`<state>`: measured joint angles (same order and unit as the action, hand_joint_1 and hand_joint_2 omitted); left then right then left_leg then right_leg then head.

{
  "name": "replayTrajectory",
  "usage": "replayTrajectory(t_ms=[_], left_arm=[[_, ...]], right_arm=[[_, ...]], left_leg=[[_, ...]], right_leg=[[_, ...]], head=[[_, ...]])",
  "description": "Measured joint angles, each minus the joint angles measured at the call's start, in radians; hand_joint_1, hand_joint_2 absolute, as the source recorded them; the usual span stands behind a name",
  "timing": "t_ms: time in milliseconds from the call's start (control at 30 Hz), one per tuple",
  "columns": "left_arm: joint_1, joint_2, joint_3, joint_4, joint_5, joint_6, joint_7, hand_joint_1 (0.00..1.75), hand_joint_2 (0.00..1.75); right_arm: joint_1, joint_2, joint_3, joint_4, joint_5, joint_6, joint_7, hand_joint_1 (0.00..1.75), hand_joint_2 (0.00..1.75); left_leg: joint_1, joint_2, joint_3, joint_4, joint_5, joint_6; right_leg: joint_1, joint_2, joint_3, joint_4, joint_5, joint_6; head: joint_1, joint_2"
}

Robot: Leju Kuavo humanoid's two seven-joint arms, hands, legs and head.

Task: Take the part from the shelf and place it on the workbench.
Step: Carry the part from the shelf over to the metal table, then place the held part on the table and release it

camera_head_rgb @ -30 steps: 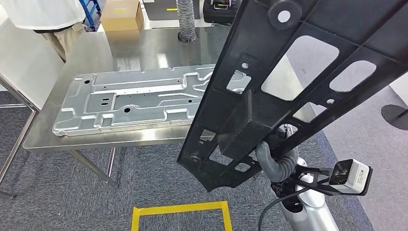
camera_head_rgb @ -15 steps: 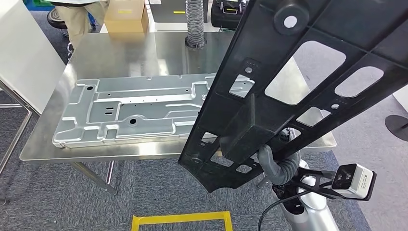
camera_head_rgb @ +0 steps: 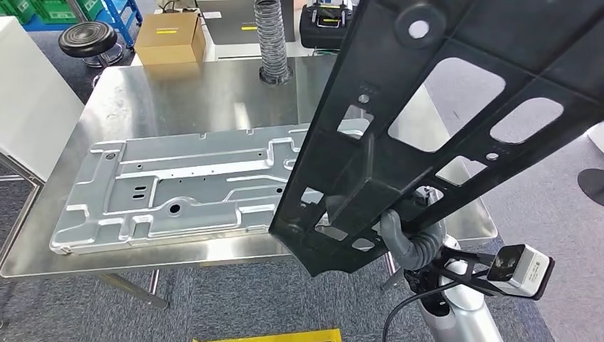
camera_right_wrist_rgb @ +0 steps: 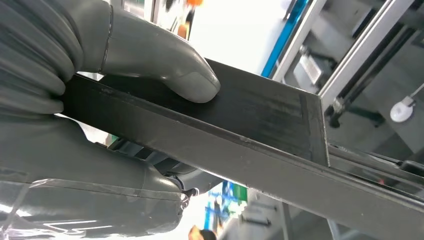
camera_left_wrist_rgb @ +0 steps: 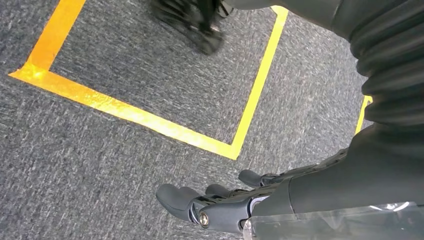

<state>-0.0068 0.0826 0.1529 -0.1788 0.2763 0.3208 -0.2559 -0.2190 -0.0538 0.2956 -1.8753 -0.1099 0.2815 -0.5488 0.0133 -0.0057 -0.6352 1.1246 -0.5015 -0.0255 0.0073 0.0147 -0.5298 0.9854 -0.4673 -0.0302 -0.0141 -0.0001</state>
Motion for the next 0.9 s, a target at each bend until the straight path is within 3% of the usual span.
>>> replayTrajectory(t_ms=[67, 233, 267, 333, 367, 400, 433, 467, 500, 567, 633, 733, 800, 867, 900], left_arm=[[0.002, 0.000, 0.003, 0.000, 0.001, 0.004, 0.004, 0.00, 1.75], [0.002, -0.001, 0.011, 0.000, 0.005, 0.012, 0.003, 0.00, 1.75], [0.002, -0.001, 0.012, 0.000, 0.003, 0.012, 0.002, 0.00, 1.75], [0.002, -0.002, 0.015, 0.000, -0.001, 0.012, -0.001, 0.00, 1.75], [0.001, -0.002, 0.016, 0.000, -0.003, 0.011, -0.004, 0.00, 1.75], [0.001, -0.003, 0.018, 0.000, -0.005, 0.010, -0.006, 0.00, 1.75], [0.001, -0.003, 0.019, 0.000, -0.007, 0.010, -0.008, 0.00, 1.75], [0.001, -0.003, 0.021, 0.000, -0.008, 0.010, -0.008, 0.00, 1.75], [0.002, -0.003, 0.021, 0.000, -0.008, 0.009, -0.009, 0.00, 1.75], [0.002, -0.004, 0.022, 0.000, -0.009, 0.009, -0.010, 0.00, 1.75], [0.000, -0.004, 0.022, 0.000, -0.009, 0.009, -0.011, 0.00, 1.75], [-0.001, -0.004, 0.023, 0.000, -0.010, 0.008, -0.010, 0.00, 1.75], [-0.001, -0.004, 0.024, 0.000, -0.012, 0.004, -0.010, 0.00, 1.75], [0.000, -0.004, 0.026, 0.000, -0.015, -0.002, -0.010, 0.00, 1.75], [0.000, -0.004, 0.026, 0.000, -0.017, -0.005, -0.010, 0.00, 1.75]], right_arm=[[0.000, 0.000, -0.014, -0.008, 0.064, -0.057, -0.006, 1.75, 1.75], [-0.014, -0.008, -0.057, -0.038, 0.334, -0.262, 0.018, 1.75, 1.75], [-0.021, -0.014, -0.065, -0.045, 0.378, -0.295, 0.030, 1.75, 1.75], [-0.035, -0.025, -0.079, -0.051, 0.475, -0.362, 0.061, 1.75, 1.75], [-0.039, -0.032, -0.086, -0.052, 0.520, -0.391, 0.078, 1.75, 1.75], [-0.042, -0.038, -0.092, -0.052, 0.552, -0.412, 0.091, 1.75, 1.75], [-0.044, -0.045, -0.097, -0.053, 0.571, -0.424, 0.099, 1.75, 1.75], [-0.048, -0.051, -0.102, -0.053, 0.579, -0.431, 0.103, 1.75, 1.75], [-0.052, -0.056, -0.106, -0.053, 0.582, -0.434, 0.105, 1.75, 1.75], [-0.058, -0.061, -0.112, -0.054, 0.585, -0.435, 0.106, 1.75, 1.75], [-0.060, -0.064, -0.116, -0.055, 0.592, -0.439, 0.107, 1.75, 1.75], [-0.064, -0.068, -0.118, -0.055, 0.668, -0.471, 0.134, 1.75, 1.75], [-0.075, -0.074, -0.117, -0.046, 0.756, -0.491, 0.173, 1.75, 1.75], [-0.096, -0.084, -0.112, -0.017, 0.837, -0.481, 0.214, 1.75, 1.75], [-0.109, -0.089, -0.104, 0.005, 0.873, -0.467, 0.235, 1.75, 1.75]], left_leg=[[-0.004, 0.000, 0.020, -0.096, 0.070, 0.009], [-0.003, 0.000, 0.030, -0.121, 0.085, 0.035], [-0.001, 0.001, 0.034, -0.125, 0.084, 0.039], [0.000, 0.002, 0.038, -0.126, 0.079, 0.045], [0.000, 0.001, 0.039, -0.126, 0.076, 0.046], [0.000, 0.001, 0.042, -0.126, 0.074, 0.046], [0.000, 0.000, 0.046, -0.125, 0.071, 0.045], [0.000, -0.001, 0.051, -0.125, 0.067, 0.044], [0.000, -0.001, 0.058, -0.125, 0.063, 0.041], [-0.003, -0.001, 0.065, -0.124, 0.056, 0.032], [-0.004, -0.001, 0.066, -0.124, 0.052, 0.022], [-0.001, 0.000, 0.064, -0.109, 0.036, 0.005], [-0.001, 0.000, 0.024, -0.016, -0.017, 0.001], [-0.001, 0.000, -0.046, 0.124, -0.074, -0.001], [-0.001, 0.000, -0.070, 0.165, -0.081, -0.002]], right_leg=[[0.002, 0.001, 0.007, 0.006, -0.015, 0.008], [0.000, 0.000, -0.003, 0.033, -0.045, 0.036], [-0.002, -0.002, -0.024, 0.075, -0.067, 0.043], [-0.010, -0.004, -0.100, 0.213, -0.122, 0.056], [-0.014, -0.004, -0.140, 0.277, -0.139, 0.061], [-0.018, -0.005, -0.165, 0.308, -0.136, 0.064], [-0.020, -0.006, -0.169, 0.296, -0.111, 0.066], [-0.022, -0.007, -0.152, 0.244, -0.070, 0.066], [-0.023, -0.009, -0.121, 0.167, -0.024, 0.064], [-0.018, -0.013, -0.070, 0.046, 0.026, 0.055], [-0.011, -0.013, -0.059, 0.017, 0.027, 0.043], [-0.014, -0.012, -0.051, 0.005, 0.031, 0.023], [-0.016, -0.013, -0.043, -0.002, 0.032, 0.014], [-0.013, -0.013, -0.043, -0.001, 0.030, 0.009], [-0.011, -0.013, -0.043, 0.000, 0.029, 0.007]], head=[[0.000, 0.000], [0.002, 0.000], [0.004, 0.000], [0.008, 0.000], [0.008, 0.000], [0.009, 0.000], [0.009, 0.000], [0.009, 0.000], [0.009, 0.000], [0.008, 0.000], [0.008, 0.000], [0.007, 0.000], [0.007, 0.000], [0.006, 0.000], [0.006, 0.000]])
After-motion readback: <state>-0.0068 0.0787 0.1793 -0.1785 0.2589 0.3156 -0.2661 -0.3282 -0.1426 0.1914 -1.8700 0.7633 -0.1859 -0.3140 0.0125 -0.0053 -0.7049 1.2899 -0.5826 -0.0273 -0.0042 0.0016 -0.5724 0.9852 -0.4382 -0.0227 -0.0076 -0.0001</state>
